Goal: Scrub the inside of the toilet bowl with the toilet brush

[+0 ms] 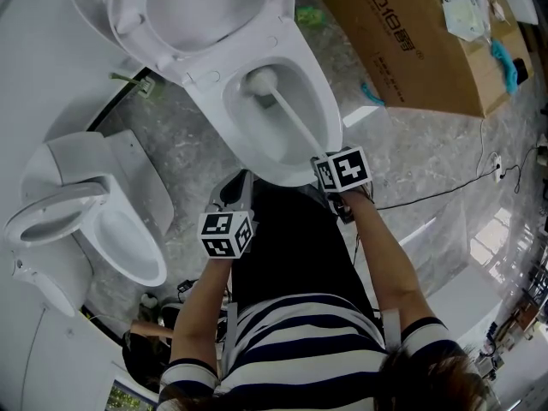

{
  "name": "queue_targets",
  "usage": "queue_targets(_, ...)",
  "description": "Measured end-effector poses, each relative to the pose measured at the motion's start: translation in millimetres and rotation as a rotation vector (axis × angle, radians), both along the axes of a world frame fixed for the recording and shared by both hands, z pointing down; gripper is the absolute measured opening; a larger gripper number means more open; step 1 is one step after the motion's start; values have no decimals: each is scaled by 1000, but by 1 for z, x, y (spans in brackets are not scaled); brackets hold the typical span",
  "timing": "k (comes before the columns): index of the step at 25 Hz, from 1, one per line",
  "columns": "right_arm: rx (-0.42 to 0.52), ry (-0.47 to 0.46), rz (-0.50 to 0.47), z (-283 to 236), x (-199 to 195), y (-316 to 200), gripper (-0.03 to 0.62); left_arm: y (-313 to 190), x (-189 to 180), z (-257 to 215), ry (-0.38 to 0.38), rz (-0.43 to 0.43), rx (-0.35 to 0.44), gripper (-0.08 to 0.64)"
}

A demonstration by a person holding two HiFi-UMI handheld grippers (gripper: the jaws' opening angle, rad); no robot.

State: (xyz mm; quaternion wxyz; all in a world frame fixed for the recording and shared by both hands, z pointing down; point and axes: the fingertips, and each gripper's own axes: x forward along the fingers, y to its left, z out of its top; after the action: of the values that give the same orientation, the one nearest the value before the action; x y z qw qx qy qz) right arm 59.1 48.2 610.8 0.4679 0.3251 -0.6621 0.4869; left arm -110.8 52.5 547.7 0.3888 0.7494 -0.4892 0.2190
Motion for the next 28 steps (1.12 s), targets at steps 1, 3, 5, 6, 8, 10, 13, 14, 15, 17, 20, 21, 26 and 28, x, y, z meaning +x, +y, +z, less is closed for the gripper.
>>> queue_targets(1,-3,-1,14,0,2,1,54,0,1,0,0,2,2,0)
queue_targets(3,-5,-3,31,0,5,2,54,0,3,-1,1,6,6,0)
queue_targets(5,-2,-2,39,-2,7,4,54,0,5,-3,2,7,10,0)
queue_targets(6,-2,-3,43,-3,8,6,54,0,6,-4,3,7,13,0)
queue_targets(8,-7,-7,48,-7,11,10,54,0,7,-6,3,8,17,0)
queue_targets(10,-12,-8,41,-11,14,15,54,1,7,-9,-2,9,20,0)
queue_targets(13,-9,4,22,-19,19,26,54,1,7,-14,-8,10,29,0)
queue_targets(14,-8,7,20,-21,20,30,54,1,6,-17,-9,8,33,0)
queue_targets(15,-7,7,19,-24,21,33,54,1,5,-19,-9,5,35,0)
queue_targets(17,-7,4,17,-30,23,39,54,0,3,-23,-11,-2,38,0)
queue_targets(20,-1,5,4,-39,25,46,54,0,2,-29,-19,-5,43,0)
queue_targets(21,2,5,1,-42,26,49,54,0,2,-32,-21,-6,46,0)
queue_targets(26,17,1,-17,-57,28,57,54,-3,1,-44,-24,-23,56,0)
queue_targets(28,19,-5,-27,-64,29,62,54,-2,-1,-48,-26,-27,57,0)
